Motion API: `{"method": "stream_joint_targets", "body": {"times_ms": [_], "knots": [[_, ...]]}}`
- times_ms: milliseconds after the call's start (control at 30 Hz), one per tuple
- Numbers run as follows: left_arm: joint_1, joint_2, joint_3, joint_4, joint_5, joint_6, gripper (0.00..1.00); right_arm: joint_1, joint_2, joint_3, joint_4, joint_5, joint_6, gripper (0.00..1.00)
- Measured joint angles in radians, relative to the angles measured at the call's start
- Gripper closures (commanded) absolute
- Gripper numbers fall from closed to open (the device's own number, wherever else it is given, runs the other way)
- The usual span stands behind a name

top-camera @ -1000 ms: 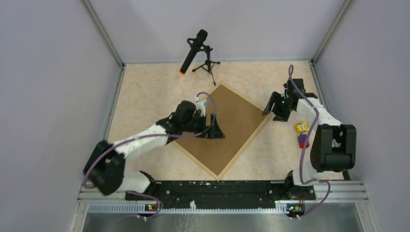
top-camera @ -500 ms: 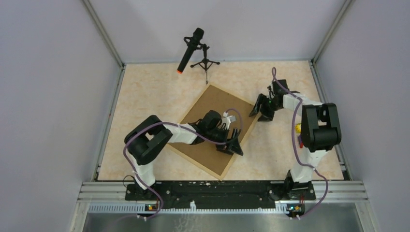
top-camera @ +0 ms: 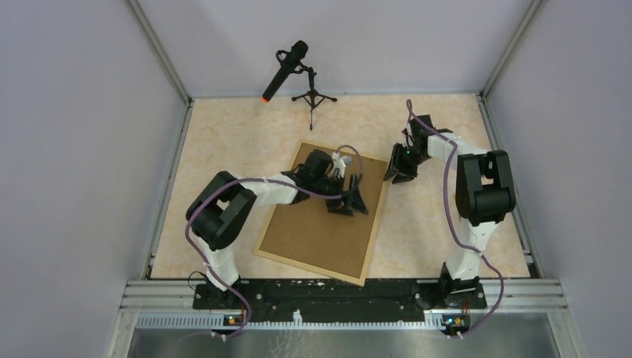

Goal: Put the photo into the frame
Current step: Adjust the photo frame at the center of the board, then install the photo frame at the center of the board.

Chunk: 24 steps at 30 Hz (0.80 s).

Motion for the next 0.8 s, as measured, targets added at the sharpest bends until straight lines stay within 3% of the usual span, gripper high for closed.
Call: {"method": "stream_joint_targets", "body": {"times_ms": [100, 233, 800], "knots": [[0.112, -0.009, 0.024, -0.058, -0.054, 0.027, 0.32, 0.000, -0.002, 0.000, -0.040, 0.017, -0.005, 0.68], [0.156, 0.018, 0.031, -0.100, -0.104, 0.041, 0.37, 0.000, -0.002, 0.000, -0.068, 0.027, -0.003, 0.69], [0.163, 0.052, -0.019, -0.021, -0.069, -0.050, 0.34, 0.060, -0.014, -0.035, -0.064, 0.063, 0.044, 0.69]]}}
